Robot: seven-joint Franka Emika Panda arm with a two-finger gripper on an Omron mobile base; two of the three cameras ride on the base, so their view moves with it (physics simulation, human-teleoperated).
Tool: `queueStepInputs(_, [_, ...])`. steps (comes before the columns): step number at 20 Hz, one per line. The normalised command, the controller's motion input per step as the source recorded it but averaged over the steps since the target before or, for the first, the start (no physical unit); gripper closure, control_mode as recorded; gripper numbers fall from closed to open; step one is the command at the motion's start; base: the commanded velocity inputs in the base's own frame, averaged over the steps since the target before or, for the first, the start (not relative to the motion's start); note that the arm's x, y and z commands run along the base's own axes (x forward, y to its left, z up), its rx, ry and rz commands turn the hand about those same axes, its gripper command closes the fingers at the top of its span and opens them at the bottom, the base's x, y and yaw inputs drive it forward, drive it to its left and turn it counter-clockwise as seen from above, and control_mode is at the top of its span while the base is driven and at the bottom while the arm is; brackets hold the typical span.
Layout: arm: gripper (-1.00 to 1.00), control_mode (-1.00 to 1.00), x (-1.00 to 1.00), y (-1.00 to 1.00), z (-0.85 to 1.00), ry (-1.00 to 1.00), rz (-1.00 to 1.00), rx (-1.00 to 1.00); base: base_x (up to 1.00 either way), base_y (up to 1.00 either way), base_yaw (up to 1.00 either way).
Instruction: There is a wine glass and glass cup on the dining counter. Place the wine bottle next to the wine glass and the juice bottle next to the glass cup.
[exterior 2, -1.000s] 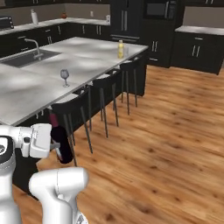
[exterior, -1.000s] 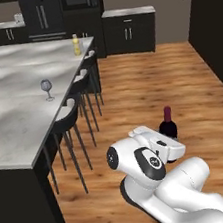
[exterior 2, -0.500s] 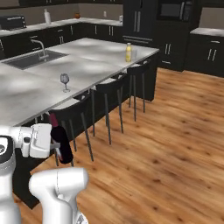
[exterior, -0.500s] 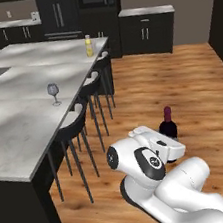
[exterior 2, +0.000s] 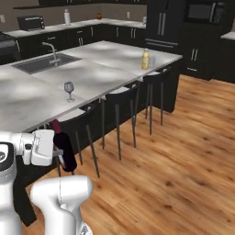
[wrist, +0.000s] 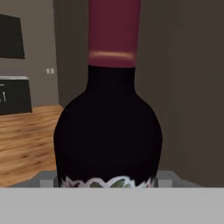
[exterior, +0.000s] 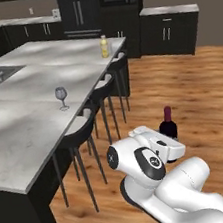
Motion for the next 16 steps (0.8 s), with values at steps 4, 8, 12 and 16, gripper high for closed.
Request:
queueStepInputs(4, [1.00, 1.00, 0.00, 0.00, 0.00, 0.00, 0.00, 0.00, 0.46, -0.32, 0.26])
queueStepInputs(8, [1.00, 1.00, 0.00, 0.00, 0.00, 0.00, 0.00, 0.00, 0.47, -0.26, 0.34])
queueStepInputs(12, [1.00, 1.00, 0.00, 0.00, 0.00, 0.00, 0.00, 0.00, 0.41, -0.21, 0.43])
queueStepInputs(16, [1.00, 1.00, 0.00, 0.00, 0.00, 0.00, 0.00, 0.00, 0.50, -0.19, 0.40])
